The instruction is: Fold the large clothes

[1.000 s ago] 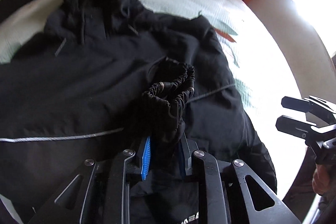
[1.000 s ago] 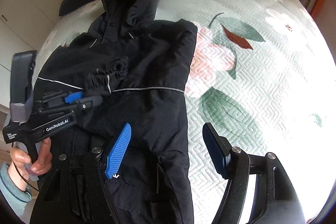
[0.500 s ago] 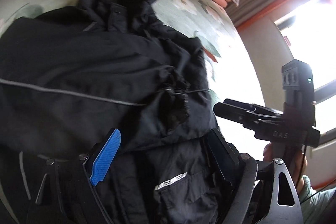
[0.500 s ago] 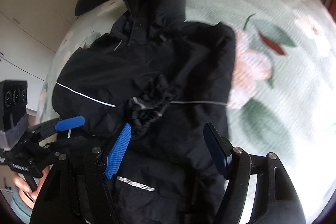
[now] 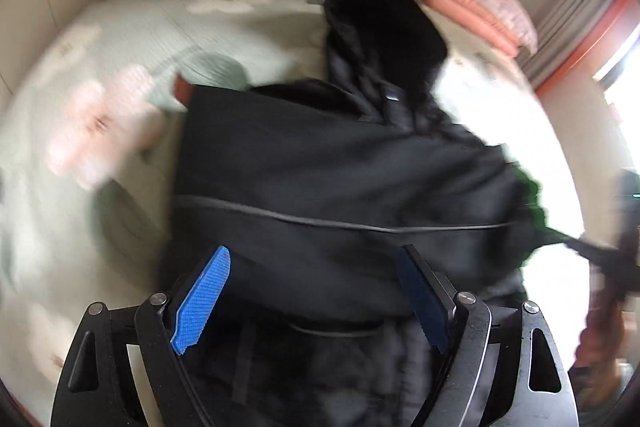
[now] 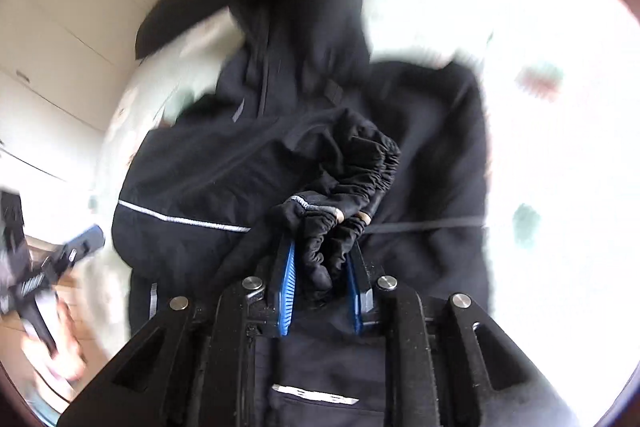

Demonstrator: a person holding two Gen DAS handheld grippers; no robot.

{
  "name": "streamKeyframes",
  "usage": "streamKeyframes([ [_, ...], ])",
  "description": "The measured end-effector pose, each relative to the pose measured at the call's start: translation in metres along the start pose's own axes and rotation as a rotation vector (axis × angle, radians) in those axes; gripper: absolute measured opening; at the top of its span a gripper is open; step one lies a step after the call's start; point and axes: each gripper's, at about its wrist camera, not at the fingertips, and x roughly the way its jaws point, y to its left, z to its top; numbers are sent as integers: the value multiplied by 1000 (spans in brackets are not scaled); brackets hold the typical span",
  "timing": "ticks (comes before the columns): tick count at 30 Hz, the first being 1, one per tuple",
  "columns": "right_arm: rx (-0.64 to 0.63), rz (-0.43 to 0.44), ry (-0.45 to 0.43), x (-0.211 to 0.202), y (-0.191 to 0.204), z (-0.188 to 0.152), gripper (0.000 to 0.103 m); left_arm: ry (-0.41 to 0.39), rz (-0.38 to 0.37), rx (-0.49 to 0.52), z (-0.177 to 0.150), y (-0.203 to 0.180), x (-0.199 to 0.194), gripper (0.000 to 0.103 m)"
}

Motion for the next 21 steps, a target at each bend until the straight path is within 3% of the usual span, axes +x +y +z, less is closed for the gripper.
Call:
streamKeyframes([
  [3,-39,-103,11,-7,-7,-1,26,32,42,29,11,9,18,86],
  [5,-10,-94,111,24,-18,-7,28,77,73,45,12,9,47,86],
  [8,-43,-197,197,78,-19,-24,29,182,171,70,6,15,102,89],
  [9,-29,-211,221,92,-21,-30,33,184,197,86,4,17,109,92],
  [12,-4,-211,210,90,-24,-32,35,176,176,87,5,21,106,94],
  [15,6,-246,210,63,-25,-31,52,132,161,88,13,29,83,91],
  [17,10,-285,185,37,-25,-29,54,93,159,123,20,26,63,91],
  [21,20,-223,100,2,10,-4,55,43,25,219,44,-1,33,91],
])
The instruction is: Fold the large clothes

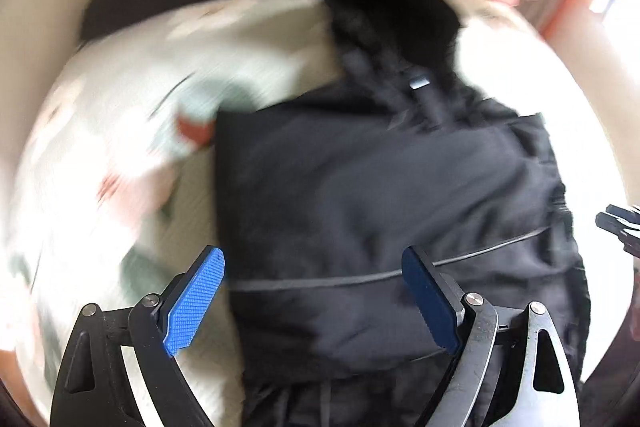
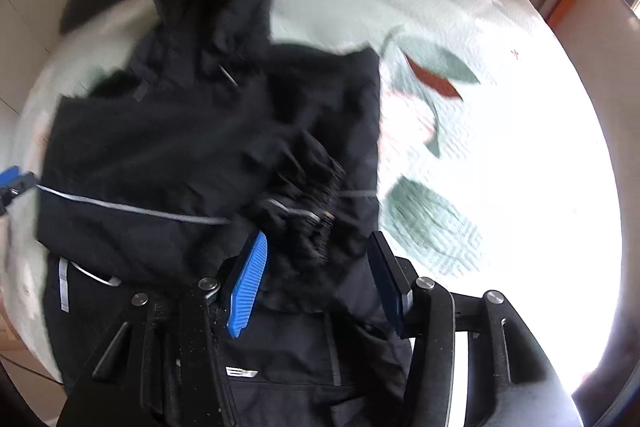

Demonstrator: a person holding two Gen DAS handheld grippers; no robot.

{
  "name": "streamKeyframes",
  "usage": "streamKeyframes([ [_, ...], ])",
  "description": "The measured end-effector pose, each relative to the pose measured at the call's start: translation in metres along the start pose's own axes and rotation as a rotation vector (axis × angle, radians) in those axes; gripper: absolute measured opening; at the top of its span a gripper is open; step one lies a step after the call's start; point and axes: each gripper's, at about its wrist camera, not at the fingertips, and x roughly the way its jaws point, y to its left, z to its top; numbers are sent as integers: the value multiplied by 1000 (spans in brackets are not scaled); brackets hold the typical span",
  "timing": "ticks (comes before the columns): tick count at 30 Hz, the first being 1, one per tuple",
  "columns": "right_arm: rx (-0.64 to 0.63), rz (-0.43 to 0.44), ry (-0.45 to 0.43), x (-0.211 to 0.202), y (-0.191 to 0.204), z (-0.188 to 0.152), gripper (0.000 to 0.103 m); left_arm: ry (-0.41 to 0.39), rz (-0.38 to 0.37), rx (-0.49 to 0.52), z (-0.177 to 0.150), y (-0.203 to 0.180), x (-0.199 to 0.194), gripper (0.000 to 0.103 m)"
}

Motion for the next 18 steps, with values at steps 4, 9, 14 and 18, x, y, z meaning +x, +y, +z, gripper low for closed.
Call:
streamKeyframes([
  [4,-44,-17,-10,24,41,28,54,34,-45,106,24,-23,24,91],
  [9,-2,-54,135,111,35,28,49,153,-20,97,16,-11,87,85],
  [14,-14,-42,101,121,36,21,48,149,14,92,8,-7,103,86],
  [18,-30,-45,119,105,44,19,49,155,19,82,13,-12,95,85],
])
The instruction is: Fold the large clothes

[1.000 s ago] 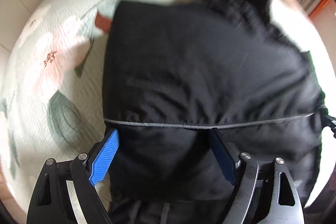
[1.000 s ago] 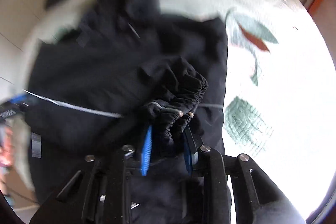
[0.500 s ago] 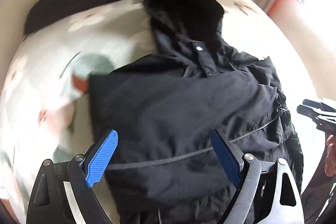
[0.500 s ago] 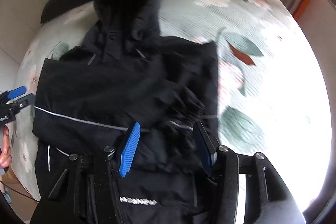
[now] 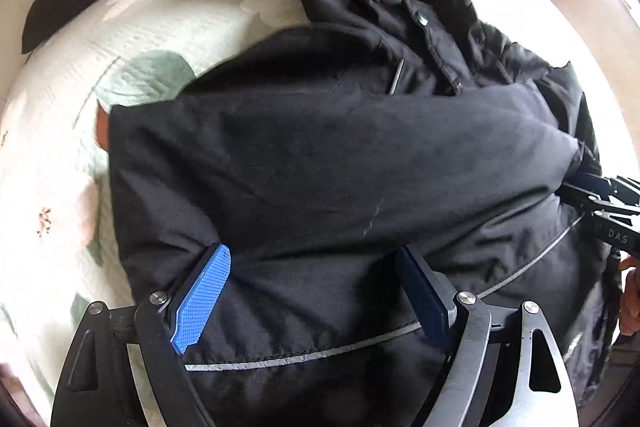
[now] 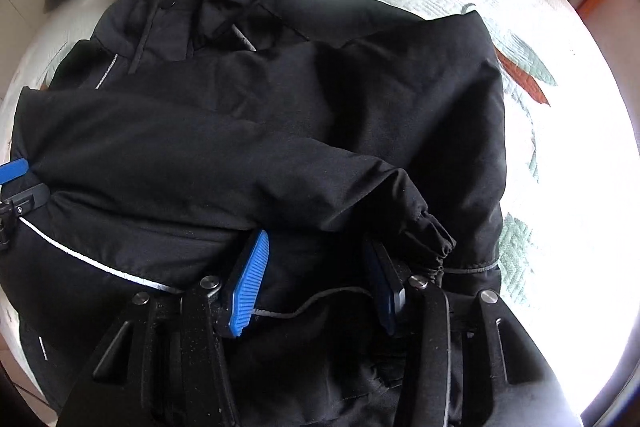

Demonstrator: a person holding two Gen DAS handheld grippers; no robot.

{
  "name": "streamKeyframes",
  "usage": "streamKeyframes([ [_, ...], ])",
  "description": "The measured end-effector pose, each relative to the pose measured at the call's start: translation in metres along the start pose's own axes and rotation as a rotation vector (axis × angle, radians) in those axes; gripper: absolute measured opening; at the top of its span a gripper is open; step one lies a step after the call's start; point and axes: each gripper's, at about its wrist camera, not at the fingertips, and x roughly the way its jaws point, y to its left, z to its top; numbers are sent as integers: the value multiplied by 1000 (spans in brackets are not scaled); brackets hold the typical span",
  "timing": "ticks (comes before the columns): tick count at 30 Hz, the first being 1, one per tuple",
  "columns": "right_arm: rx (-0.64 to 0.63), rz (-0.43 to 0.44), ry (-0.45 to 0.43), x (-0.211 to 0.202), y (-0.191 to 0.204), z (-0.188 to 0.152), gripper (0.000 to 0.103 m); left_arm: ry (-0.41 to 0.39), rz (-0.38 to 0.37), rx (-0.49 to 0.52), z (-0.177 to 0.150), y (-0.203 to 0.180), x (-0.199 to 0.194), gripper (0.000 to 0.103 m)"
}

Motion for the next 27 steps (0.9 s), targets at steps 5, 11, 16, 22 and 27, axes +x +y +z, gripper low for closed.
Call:
streamKeyframes([
  [5,-74,13,-94,-56,19,10,49,-93,-47,18,7,-6,-63,86],
  [11,-76,43,-152,-84,-16,27,50,-118,-97,-75,37,16,-81,85],
  [16,-59,81,-259,-91,-27,104,52,-198,-73,-125,115,36,-69,85],
  [22,7,179,-275,-54,-32,201,52,-235,-33,-156,209,56,-28,85],
  [27,72,235,-231,-13,-39,259,53,-188,-80,-194,273,66,19,85],
])
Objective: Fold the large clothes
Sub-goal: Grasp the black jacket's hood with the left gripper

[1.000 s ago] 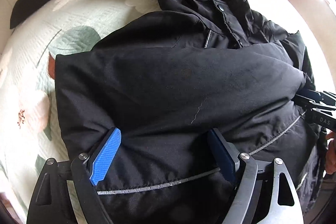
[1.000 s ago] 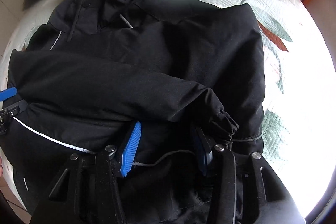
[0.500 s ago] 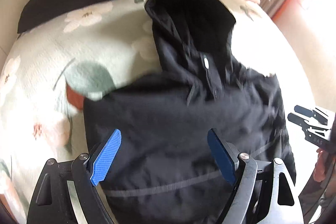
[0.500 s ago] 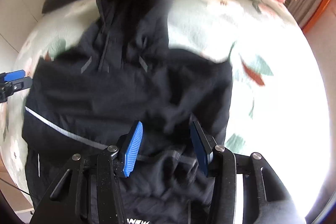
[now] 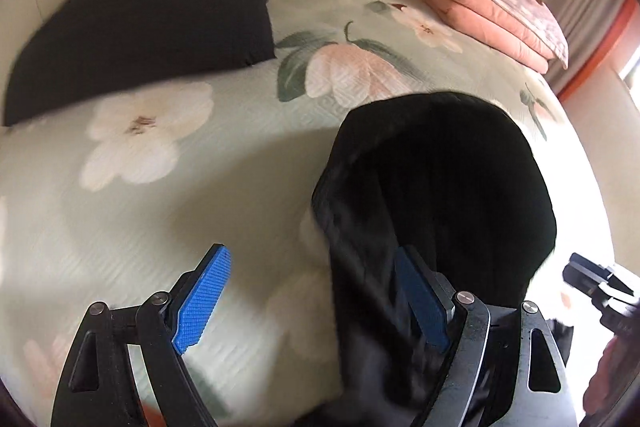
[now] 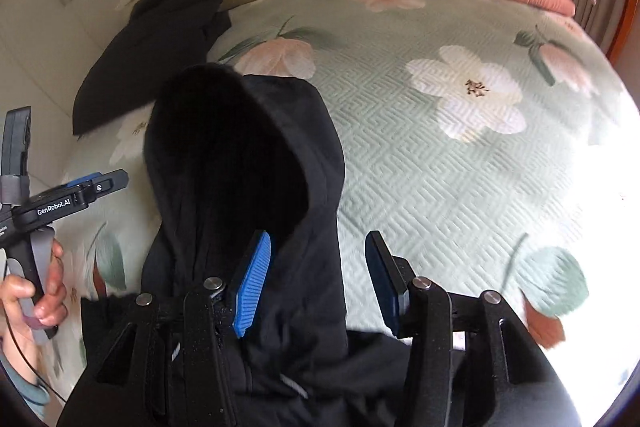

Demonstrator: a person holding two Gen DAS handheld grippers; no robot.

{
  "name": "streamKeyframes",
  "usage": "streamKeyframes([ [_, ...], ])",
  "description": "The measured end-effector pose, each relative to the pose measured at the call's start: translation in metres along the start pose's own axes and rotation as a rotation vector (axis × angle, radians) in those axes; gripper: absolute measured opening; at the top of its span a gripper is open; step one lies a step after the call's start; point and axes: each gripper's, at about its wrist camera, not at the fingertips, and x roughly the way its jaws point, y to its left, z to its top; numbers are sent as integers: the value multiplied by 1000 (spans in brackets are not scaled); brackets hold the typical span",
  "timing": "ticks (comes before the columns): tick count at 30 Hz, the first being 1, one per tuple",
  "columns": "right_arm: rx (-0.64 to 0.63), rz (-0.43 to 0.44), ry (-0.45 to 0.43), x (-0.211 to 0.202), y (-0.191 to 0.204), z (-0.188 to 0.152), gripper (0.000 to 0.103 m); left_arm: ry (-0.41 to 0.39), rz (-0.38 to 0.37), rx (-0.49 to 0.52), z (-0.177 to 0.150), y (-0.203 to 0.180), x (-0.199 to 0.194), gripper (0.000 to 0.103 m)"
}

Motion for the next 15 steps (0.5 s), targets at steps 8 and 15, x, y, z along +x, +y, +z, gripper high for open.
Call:
streamKeyframes([
  [8,1,-64,52,71,-5,16,38,87,-62,-19,24,3,62,6],
  [15,10,-83,54,81,-33,0,27,35,-91,-5,-11,42,26,10],
])
